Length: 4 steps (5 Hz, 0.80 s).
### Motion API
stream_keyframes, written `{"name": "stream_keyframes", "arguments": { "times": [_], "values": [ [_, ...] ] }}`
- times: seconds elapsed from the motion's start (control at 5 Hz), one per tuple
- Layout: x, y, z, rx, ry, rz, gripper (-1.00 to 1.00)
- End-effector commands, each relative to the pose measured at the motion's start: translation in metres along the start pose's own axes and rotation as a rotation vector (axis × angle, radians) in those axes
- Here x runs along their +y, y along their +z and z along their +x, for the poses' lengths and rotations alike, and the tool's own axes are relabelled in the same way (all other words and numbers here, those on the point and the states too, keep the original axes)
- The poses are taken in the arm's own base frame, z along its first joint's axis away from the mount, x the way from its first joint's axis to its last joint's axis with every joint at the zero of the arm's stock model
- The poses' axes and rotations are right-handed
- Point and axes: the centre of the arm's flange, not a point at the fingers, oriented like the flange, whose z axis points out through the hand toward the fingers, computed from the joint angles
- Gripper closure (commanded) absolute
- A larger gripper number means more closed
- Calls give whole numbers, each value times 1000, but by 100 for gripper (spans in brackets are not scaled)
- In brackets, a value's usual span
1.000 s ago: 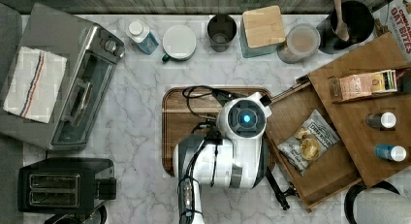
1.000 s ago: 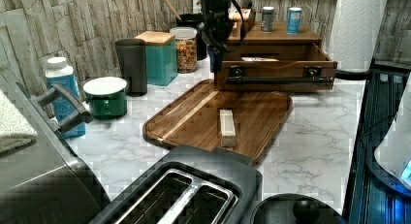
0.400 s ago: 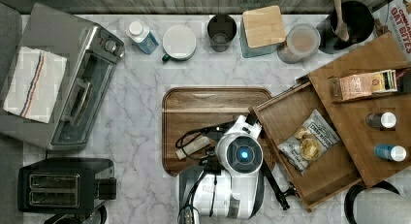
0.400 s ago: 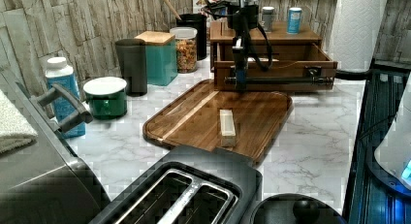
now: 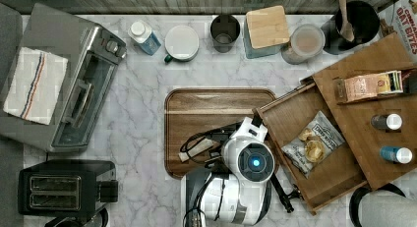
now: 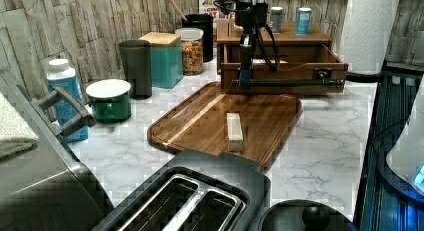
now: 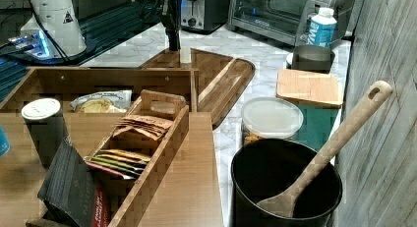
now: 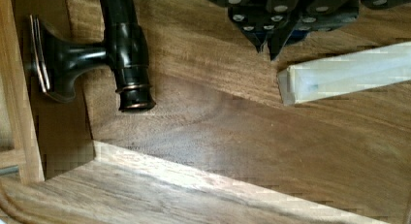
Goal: Close the drawer.
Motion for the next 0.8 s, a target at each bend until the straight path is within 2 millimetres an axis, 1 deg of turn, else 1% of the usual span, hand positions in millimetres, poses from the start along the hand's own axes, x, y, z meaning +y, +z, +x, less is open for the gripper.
{"name": "stream_keyframes", "arguments": {
  "times": [0.2, 0.4, 0.6, 0.8],
  "values": [
    [38, 49, -39, -36, -21, 95, 100],
    [42, 59, -41, -93, 7, 124, 100],
    [44, 52, -47, -131, 13, 123, 100],
    [52, 47, -51, -172, 34, 99, 100]
  ]
}}
